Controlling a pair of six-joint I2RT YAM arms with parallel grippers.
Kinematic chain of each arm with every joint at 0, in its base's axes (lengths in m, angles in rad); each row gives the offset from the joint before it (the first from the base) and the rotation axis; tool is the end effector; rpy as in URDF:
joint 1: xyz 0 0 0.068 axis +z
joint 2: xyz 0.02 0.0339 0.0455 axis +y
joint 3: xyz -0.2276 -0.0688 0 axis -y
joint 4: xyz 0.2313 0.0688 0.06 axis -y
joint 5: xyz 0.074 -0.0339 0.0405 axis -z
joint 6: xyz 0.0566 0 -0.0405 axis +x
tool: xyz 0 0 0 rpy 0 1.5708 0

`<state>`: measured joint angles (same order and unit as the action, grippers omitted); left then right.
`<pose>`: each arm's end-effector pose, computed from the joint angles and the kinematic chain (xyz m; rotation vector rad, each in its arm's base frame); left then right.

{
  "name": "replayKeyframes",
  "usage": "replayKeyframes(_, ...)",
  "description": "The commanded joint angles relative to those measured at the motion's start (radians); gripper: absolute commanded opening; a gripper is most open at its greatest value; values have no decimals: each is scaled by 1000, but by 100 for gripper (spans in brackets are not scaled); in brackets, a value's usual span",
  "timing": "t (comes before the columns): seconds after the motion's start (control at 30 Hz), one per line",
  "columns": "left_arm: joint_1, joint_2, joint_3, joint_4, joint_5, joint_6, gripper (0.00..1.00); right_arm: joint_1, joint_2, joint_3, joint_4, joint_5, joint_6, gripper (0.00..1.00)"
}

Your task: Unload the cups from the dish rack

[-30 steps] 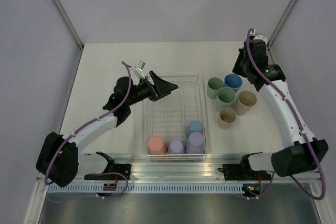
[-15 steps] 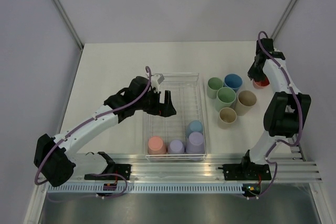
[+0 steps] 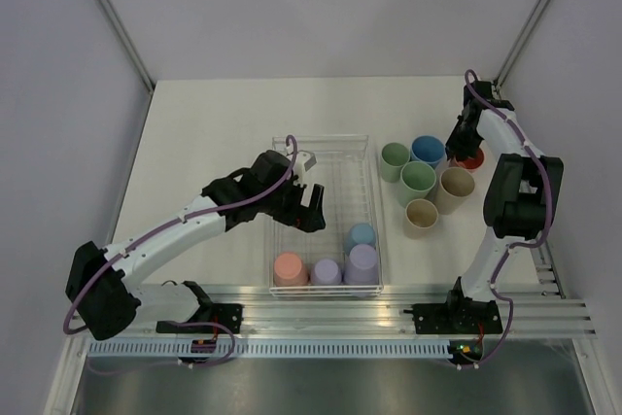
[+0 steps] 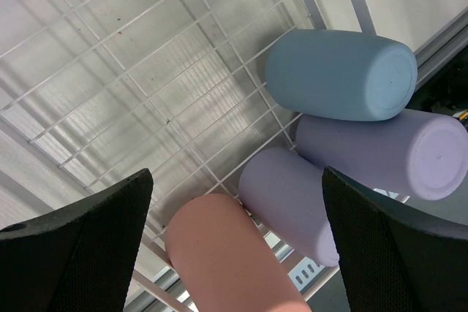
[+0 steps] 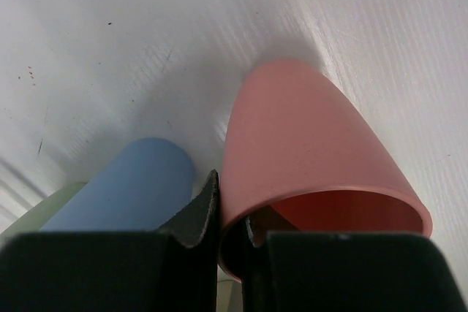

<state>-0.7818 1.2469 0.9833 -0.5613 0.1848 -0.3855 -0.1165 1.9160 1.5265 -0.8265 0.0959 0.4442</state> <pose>0.1875 -0.2008 0.2317 0.5851 2.4505 -0.7375 0.3759 -0.0494 0.1731 0.7910 2.6608 -0.0502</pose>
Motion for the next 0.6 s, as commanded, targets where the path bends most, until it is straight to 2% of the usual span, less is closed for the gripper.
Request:
replayKeyframes(0.0,-16,23,57,-3,8,42,98,-6,0,4,13,-18,-6,6)
replayKeyframes(0.03,-22,31,72,-2,11,42,98,-6,-3,6,10,-19,-6,12)
replayKeyframes(0.1,-31,55,90,7,16,42,98,-6,-12,4,10,-16,-4,18)
replayKeyframes(0.23,-54,111,167,29,28,46,98,-6,-54,6,6,-2,2,38)
replayKeyframes(0.3,-60,156,210,35,28,50,98,-6,-75,7,1,1,4,45)
replayKeyframes(0.33,-63,173,224,46,22,53,98,-6,-81,11,-3,4,5,51)
replayKeyframes(0.57,-66,315,339,83,4,79,98,-6,-221,7,-10,-39,28,67)
